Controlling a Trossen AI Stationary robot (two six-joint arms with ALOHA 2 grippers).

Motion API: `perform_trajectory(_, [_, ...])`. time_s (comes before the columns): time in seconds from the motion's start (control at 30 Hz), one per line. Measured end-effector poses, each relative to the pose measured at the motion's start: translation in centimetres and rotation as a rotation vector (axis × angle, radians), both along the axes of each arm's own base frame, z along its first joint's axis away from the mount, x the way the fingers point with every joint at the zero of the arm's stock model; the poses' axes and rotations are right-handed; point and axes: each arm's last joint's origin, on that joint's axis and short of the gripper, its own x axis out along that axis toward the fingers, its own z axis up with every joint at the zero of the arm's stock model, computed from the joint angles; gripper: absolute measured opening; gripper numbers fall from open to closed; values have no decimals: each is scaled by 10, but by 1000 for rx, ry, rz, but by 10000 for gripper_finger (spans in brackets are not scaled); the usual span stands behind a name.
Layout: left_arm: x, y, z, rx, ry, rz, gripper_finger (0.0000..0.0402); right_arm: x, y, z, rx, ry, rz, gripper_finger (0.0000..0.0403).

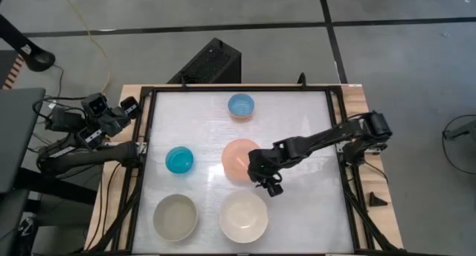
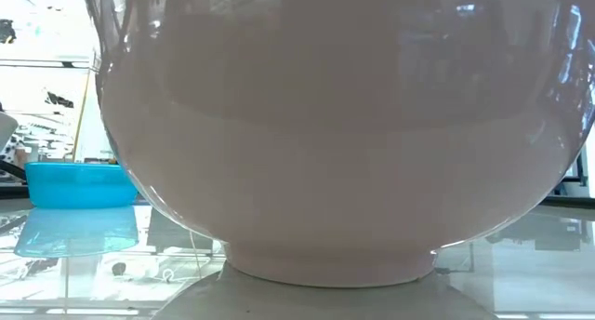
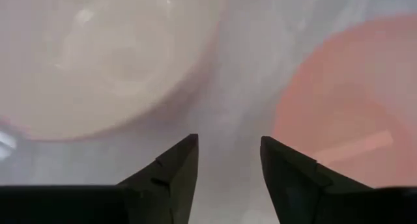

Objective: Nest bowls inside each other
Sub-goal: Stack the orange bowl on top of the white bowl

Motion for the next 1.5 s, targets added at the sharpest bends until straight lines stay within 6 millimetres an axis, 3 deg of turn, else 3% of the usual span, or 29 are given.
perform_trajectory(0.47, [0, 0, 0, 2, 9, -22, 0, 13, -39, -27, 63, 106, -142, 185])
perform_trajectory(0.6, [0, 0, 0, -10, 0, -9, 0, 14, -40, -45, 145, 227, -183, 144])
perform_trajectory(0.7, [-1, 0, 1, -15, -13, -1, 0, 16, -45, -47, 195, 254, -273, 89])
perform_trajectory(0.8, [-2, 0, 2, -11, -25, -1, 0, 17, -55, -33, 284, 206, -327, 32])
perform_trajectory(0.97, [-2, 0, 2, -10, -24, -1, 0, 9, -68, 17, 460, 37, -363, 30])
perform_trajectory(1.1, [-1, 0, 1, -4, -17, 7, 0, -2, -62, 65, 645, -124, -292, 30])
perform_trajectory(1.2, [0, 0, 0, -1, -9, 22, 0, -10, -43, 93, 780, -189, -217, 30])
perform_trajectory(1.33, [2, 1, -2, -12, 17, 34, 0, -14, -4, 113, 921, -230, -114, 30])
perform_trajectory(1.5, [4, 2, -3, -30, 40, 36, 0, -6, 45, 115, 958, -151, -47, 30])
